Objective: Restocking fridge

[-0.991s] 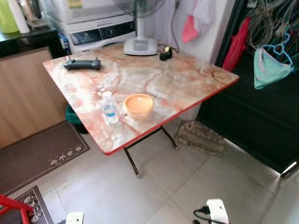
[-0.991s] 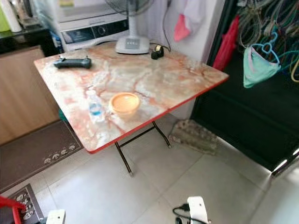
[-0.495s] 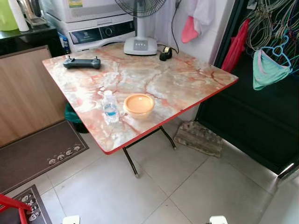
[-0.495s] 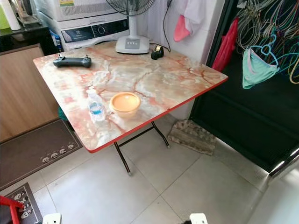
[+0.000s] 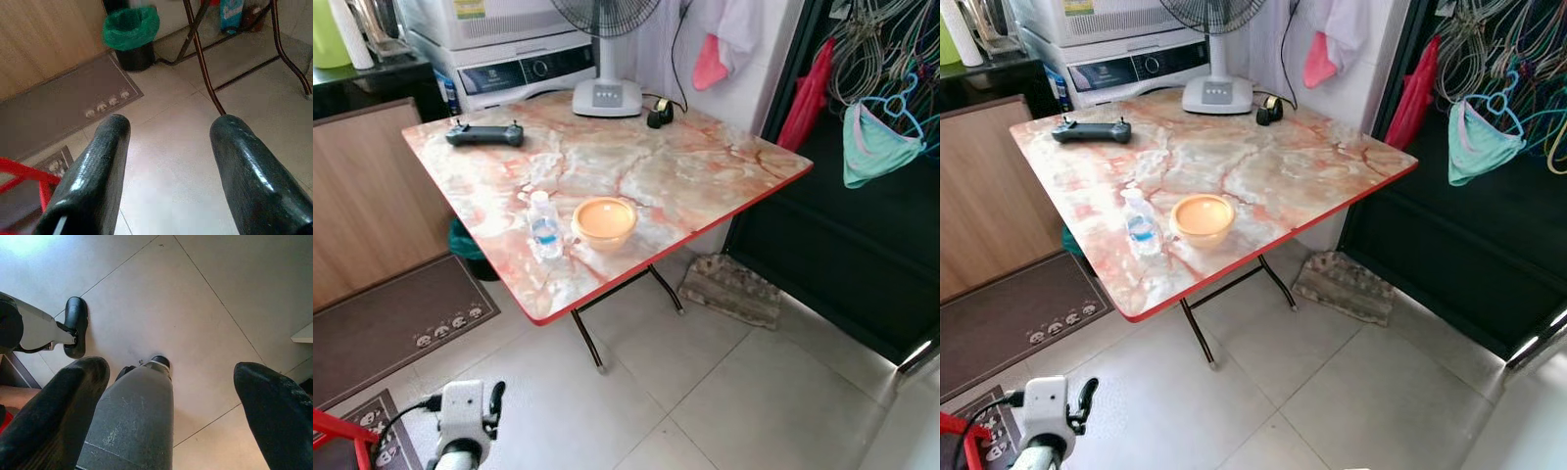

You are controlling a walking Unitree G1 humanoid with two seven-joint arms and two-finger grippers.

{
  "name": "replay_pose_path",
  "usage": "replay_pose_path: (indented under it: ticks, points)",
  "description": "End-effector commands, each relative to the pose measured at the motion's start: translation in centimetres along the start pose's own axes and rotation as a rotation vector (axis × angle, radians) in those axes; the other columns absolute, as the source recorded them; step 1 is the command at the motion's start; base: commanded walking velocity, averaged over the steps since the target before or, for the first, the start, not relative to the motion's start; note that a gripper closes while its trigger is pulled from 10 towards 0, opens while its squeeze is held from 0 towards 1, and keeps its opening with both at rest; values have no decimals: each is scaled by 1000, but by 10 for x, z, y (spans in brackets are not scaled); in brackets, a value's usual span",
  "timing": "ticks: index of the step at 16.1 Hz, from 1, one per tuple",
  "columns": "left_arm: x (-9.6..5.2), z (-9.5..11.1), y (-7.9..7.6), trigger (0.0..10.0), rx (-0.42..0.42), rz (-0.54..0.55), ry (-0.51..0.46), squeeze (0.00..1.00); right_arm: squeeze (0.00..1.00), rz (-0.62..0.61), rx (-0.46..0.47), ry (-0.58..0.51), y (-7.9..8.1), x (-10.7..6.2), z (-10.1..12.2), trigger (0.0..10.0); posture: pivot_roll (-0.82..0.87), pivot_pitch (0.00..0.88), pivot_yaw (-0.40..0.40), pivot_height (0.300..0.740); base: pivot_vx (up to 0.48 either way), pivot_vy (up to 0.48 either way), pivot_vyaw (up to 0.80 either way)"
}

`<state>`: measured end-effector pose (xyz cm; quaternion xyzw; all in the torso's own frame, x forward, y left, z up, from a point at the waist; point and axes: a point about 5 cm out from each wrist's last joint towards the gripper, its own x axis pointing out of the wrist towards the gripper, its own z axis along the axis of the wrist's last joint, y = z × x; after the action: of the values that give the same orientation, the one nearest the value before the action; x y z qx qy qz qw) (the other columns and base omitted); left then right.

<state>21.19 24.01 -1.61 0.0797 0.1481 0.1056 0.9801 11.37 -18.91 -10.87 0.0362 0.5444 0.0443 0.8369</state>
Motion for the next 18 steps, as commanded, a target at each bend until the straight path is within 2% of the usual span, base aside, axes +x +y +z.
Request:
replay_pose_path:
  ticks: [1,2,3,4,5,6,7,8,9,14,16,18]
  points:
    - [-2,6,0,10000,33,-10,-46,0,0,2,-4,-3,1,0,-1,10000,159,0,-22,740,0,0,0]
    - [-6,26,3,10000,43,-3,-149,0,0,2,-1,0,2,0,-4,10000,167,0,-23,740,0,0,0]
    - [-5,37,3,10000,40,-1,-196,0,0,2,-1,0,2,0,-4,10000,180,0,-25,740,0,0,0]
    - [-3,60,2,10000,43,-9,-284,0,0,2,0,-2,4,0,-4,10000,185,0,-29,740,0,0,0]
    - [0,77,0,10000,48,-19,-347,0,0,2,5,-8,5,0,-3,10000,196,0,-29,740,0,0,0]
    - [1,84,-1,10000,52,-22,-368,0,0,2,8,-11,5,1,-3,10000,196,0,-29,740,0,0,0]
    - [5,113,-8,10000,55,-51,-464,0,0,4,10,-18,9,1,-2,10000,206,0,-24,740,0,0,0]
    - [6,126,-11,10000,44,-66,-506,0,0,5,11,-22,10,2,-1,10000,207,0,-24,740,0,0,0]
    - [3,151,-18,10000,35,-89,-584,0,0,11,21,-30,15,3,-2,10000,225,0,-30,740,0,0,0]
    - [-7,168,-30,10000,-33,-104,-605,0,0,27,-7,-12,19,3,-6,10000,265,0,-69,740,0,0,0]
    - [-14,173,-37,10000,-55,-112,-590,0,0,34,-53,-10,14,2,-5,10000,275,0,-64,740,0,0,0]
    - [-14,180,-40,10000,-55,-134,-576,0,0,17,-52,-25,9,0,-5,10000,264,0,-41,740,0,0,800]
